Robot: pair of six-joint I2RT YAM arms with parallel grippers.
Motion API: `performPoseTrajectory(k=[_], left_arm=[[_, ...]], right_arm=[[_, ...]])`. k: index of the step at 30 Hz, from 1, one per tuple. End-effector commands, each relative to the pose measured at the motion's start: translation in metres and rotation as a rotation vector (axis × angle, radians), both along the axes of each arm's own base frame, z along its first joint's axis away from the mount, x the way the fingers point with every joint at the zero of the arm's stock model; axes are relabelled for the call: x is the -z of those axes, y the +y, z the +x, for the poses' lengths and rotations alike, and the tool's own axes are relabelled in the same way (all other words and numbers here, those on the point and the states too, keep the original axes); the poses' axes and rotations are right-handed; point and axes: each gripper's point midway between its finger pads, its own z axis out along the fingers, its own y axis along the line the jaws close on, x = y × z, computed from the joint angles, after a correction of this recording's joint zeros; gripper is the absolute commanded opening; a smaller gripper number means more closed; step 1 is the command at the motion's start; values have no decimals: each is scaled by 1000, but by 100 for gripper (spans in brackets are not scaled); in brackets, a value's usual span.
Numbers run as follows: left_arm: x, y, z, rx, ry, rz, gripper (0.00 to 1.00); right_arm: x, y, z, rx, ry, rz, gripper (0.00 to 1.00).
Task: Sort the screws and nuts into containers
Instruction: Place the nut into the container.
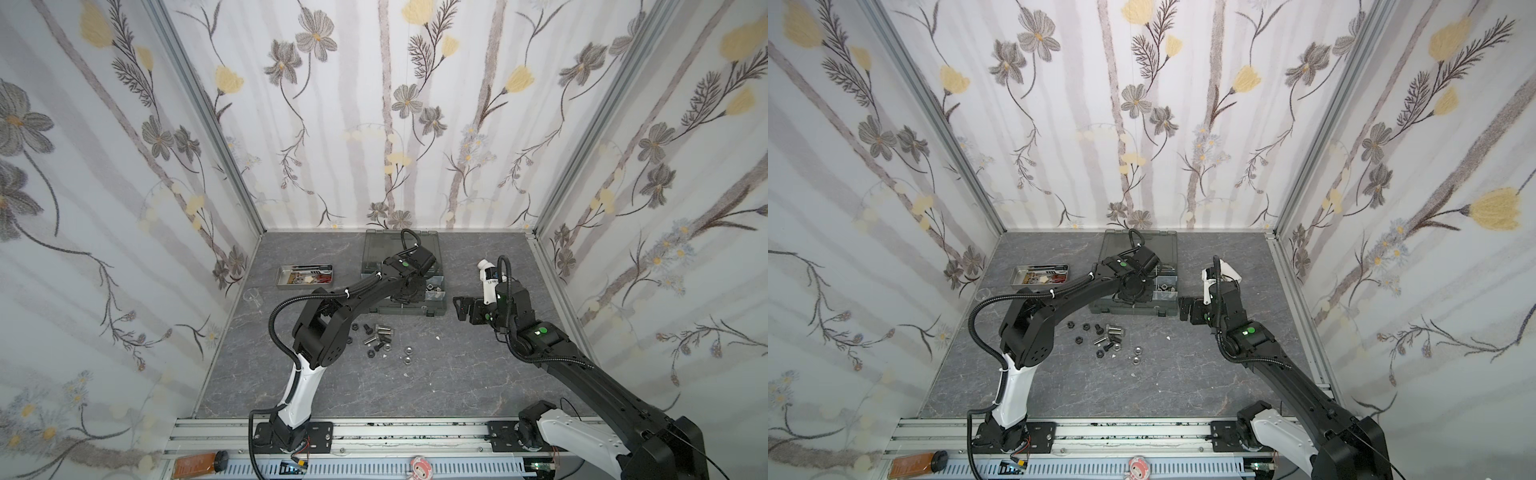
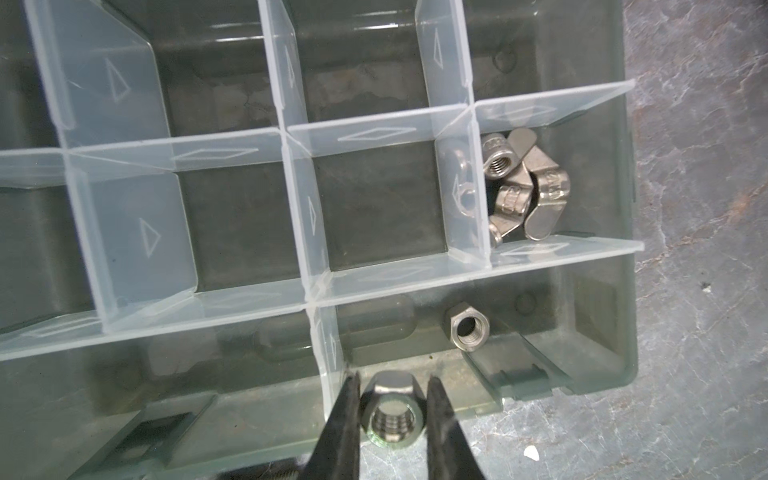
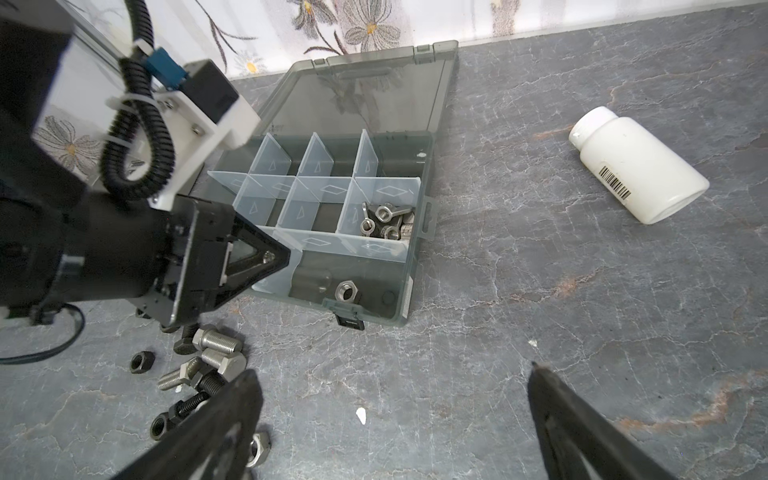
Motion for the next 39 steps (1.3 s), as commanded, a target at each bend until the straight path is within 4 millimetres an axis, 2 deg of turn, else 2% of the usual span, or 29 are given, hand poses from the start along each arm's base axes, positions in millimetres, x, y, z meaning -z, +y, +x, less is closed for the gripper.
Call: performPoseTrajectory(k=[1, 9, 10, 13, 16, 20, 25, 29, 33, 36, 39], left_arm=[[5, -2, 3, 14, 4, 5, 16], [18, -6, 4, 33, 23, 10, 44], [17, -6, 5, 34, 21, 10, 46], [11, -7, 6, 43, 5, 3, 62], [-5, -7, 9, 43, -37, -10, 70], [-37, -6, 11, 46, -106, -54, 78], [-74, 4, 4, 70, -201, -100, 98], [-101, 17, -4, 72, -275, -132, 100], [-123, 37, -12, 53, -330, -166, 100], [-130, 56, -16, 28, -349, -172, 100], [-128, 78, -22, 0, -361, -170, 100]], right_arm=[[-12, -1, 5, 15, -48, 28, 100], [-8, -1, -4, -1, -33, 41, 100], [-8, -1, -4, -2, -30, 40, 100], [-7, -1, -5, 0, -24, 39, 100], [-9, 3, -7, -26, -16, 47, 100], [-13, 5, -9, -39, -9, 51, 98], [-37, 3, -8, -44, -27, 19, 98], [-42, 5, -9, -57, -8, 12, 97], [-38, 18, -11, -91, 36, 10, 96], [-38, 33, -14, -122, 50, -21, 98], [-36, 50, -16, -151, 65, -69, 99]])
